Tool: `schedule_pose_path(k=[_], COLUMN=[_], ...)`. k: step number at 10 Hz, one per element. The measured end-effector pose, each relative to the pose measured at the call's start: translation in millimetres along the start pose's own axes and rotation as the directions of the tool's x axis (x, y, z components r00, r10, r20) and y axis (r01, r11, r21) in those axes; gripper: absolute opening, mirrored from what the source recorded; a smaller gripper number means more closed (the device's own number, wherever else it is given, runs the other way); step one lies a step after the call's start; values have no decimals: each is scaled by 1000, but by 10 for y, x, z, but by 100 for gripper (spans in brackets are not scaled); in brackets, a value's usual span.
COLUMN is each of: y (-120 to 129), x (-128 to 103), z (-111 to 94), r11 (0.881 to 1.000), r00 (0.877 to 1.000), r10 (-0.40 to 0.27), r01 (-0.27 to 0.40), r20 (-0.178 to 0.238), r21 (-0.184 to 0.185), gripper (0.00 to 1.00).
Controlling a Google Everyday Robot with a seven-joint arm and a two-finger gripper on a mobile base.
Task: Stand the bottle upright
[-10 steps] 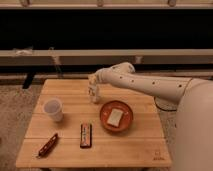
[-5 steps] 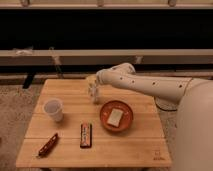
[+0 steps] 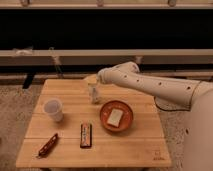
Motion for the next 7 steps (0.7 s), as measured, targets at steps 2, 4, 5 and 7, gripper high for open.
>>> schedule_pose_path(k=[2,4,5,7], y=[-83,-90,-73,-79], x=[-48,-65,-67,-63], z=[-96,-116,-105,-108], r11=[1000,1000,1000,1000], r00=[1000,999,999,999], r10=[-5,-8,-9,-8], r01=[5,7,8,8], r20=[-26,-35,-36,-36], r21=[-12,-18,-21,-20], gripper=[80,80,80,80])
